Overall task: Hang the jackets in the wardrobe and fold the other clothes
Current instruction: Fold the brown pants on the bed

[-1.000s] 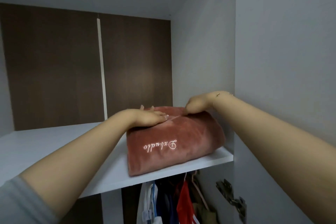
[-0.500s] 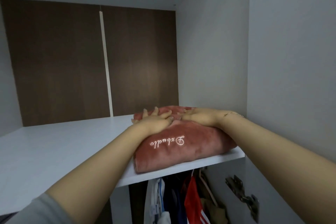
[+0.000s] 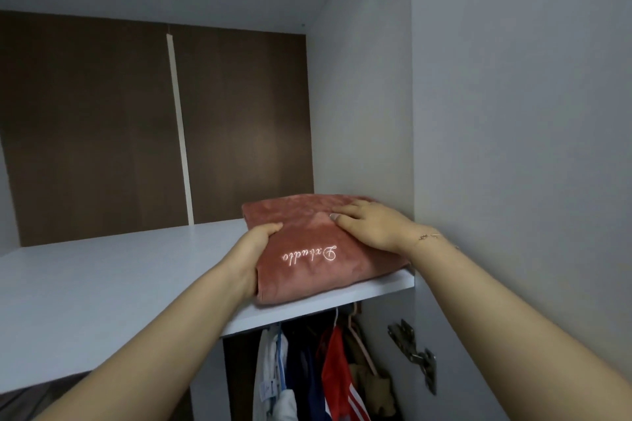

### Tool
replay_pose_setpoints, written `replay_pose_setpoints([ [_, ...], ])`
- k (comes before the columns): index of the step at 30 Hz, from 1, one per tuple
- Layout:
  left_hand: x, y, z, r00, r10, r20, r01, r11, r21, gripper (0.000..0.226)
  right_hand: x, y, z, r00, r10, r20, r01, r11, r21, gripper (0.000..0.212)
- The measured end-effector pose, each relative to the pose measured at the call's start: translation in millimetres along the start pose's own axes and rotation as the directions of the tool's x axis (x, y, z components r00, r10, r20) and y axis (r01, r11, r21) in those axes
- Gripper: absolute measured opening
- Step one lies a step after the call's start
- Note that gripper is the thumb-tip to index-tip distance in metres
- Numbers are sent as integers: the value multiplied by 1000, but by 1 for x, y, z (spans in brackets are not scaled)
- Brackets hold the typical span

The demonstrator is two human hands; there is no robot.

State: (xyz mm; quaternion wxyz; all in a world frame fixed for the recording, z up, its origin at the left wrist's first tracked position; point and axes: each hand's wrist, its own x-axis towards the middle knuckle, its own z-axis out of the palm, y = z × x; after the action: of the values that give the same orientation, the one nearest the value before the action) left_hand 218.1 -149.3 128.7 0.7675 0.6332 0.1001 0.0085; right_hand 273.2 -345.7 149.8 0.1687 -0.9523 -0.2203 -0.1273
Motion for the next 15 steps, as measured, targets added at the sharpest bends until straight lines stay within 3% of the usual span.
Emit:
replay_pose_setpoints([
  [3,-8,-3,-2,998,61,-25,-60,998,14,23,-4,8,1,998,-37,-59,41,997,63,48],
  [5,-13,-2,-7,976,189,-111,-183,981,60,26,-9,7,3,983,-79,-166,95,991,90,43],
  [7,-30,-6,-10,905,394,-158,-357,908,219,32,-24,3,7,950,-91,-300,150,972,181,37],
  [10,-65,-24,-9,749,658,-73,-572,699,430,33,-66,-6,10,920,-75,-385,204,930,306,31],
  [12,-92,-44,-7,677,736,-25,-636,602,484,35,-106,-16,13,934,-33,-355,197,877,437,27],
  [15,-140,-71,0,637,769,51,-716,565,410,34,-175,-34,13,947,68,-313,134,804,580,21],
])
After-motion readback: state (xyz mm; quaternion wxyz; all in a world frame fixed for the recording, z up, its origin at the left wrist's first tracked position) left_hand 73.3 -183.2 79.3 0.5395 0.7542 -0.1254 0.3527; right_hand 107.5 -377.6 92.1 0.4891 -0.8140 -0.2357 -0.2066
